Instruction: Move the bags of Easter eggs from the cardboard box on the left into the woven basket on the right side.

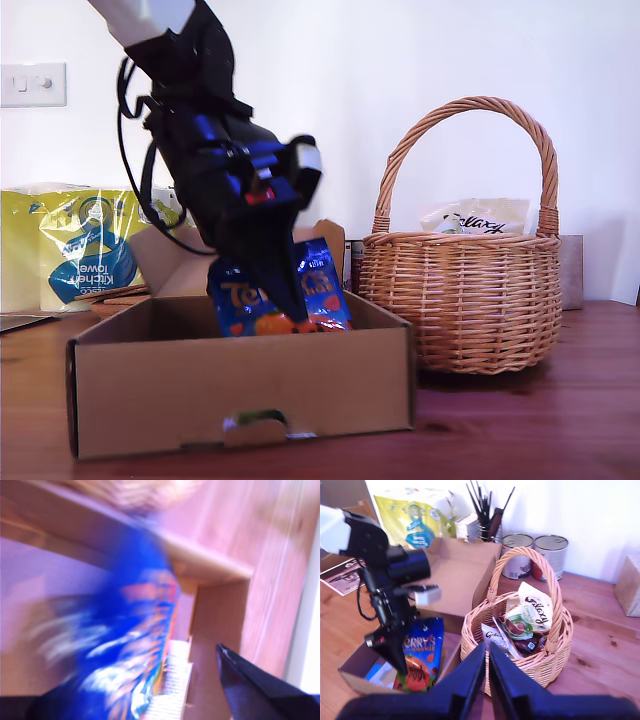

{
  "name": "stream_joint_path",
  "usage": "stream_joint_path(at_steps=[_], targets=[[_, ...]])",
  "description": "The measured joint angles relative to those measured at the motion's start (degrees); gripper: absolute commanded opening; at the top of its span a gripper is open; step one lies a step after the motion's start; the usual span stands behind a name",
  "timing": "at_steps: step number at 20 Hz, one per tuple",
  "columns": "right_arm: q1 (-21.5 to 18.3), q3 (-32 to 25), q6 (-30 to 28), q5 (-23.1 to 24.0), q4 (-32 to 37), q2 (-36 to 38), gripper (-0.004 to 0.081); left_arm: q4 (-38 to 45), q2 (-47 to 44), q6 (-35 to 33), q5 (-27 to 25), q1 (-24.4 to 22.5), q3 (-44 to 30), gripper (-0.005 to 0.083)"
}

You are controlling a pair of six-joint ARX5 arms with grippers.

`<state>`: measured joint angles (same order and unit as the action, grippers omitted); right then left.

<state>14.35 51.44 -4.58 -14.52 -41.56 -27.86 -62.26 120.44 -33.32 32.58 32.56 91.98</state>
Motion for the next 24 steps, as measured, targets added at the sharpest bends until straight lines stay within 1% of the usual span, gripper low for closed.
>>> stream_joint_path(at_steps=[2, 4, 5, 6, 8, 9, 12, 16, 18, 20, 22, 23, 24], targets=[[0.0, 0.0, 0.0, -0.2, 0.0, 0.0, -0.0012, 1.7, 0.0, 0.1, -1.5, 1.0, -0.6, 0.0295], [0.0, 0.0, 0.0, -0.3, 0.0, 0.0, -0.0012, 2.7, 0.0, 0.1, -2.1, 1.2, -0.6, 0.0150], [0.0, 0.0, 0.0, -0.3, 0.0, 0.0, -0.0012, 2.7, 0.0, 0.1, -2.3, 1.0, -0.6, 0.0094], [0.0, 0.0, 0.0, -0.3, 0.0, 0.0, -0.0012, 2.8, 0.0, 0.2, -2.3, 0.9, -0.6, 0.0051], [0.0, 0.0, 0.0, -0.3, 0.0, 0.0, -0.0012, 3.2, 0.0, 0.1, -2.3, 0.7, -0.6, -0.0006], [0.0, 0.0, 0.0, -0.3, 0.0, 0.0, -0.0012, 3.2, 0.0, 0.1, -2.2, 0.7, -0.6, -0.0024], [0.0, 0.0, 0.0, -0.3, 0.0, 0.0, -0.0012, 3.2, 0.0, -0.1, -1.1, 0.7, -0.6, -0.0024], [0.0, 0.0, 0.0, -0.3, 0.0, 0.0, -0.0012, 2.2, -0.2, -0.1, -1.0, -0.1, -0.6, -0.0024], [0.0, 0.0, 0.0, -0.3, 0.0, 0.0, -0.0012, 1.9, -1.9, -0.1, -1.2, -0.7, -0.7, -0.0024], [0.0, 0.0, 0.0, -0.3, 0.0, 0.0, -0.0012, 2.4, -5.9, 0.2, -1.3, -1.8, -0.7, -0.0024], [0.0, 0.0, 0.0, -0.3, 0.0, 0.0, -0.0012, 4.3, -12.6, 1.8, -1.2, -2.7, -0.7, -0.0024], [0.0, 0.0, 0.0, -0.3, 0.0, 0.0, -0.0012, 6.5, -16.0, 3.2, -0.9, -3.1, -0.8, -0.0024], [0.0, 0.0, 0.0, -0.3, 0.0, 0.0, -0.0012, 9.9, -19.2, 6.3, 0.0, -3.2, -0.7, -0.0024]])
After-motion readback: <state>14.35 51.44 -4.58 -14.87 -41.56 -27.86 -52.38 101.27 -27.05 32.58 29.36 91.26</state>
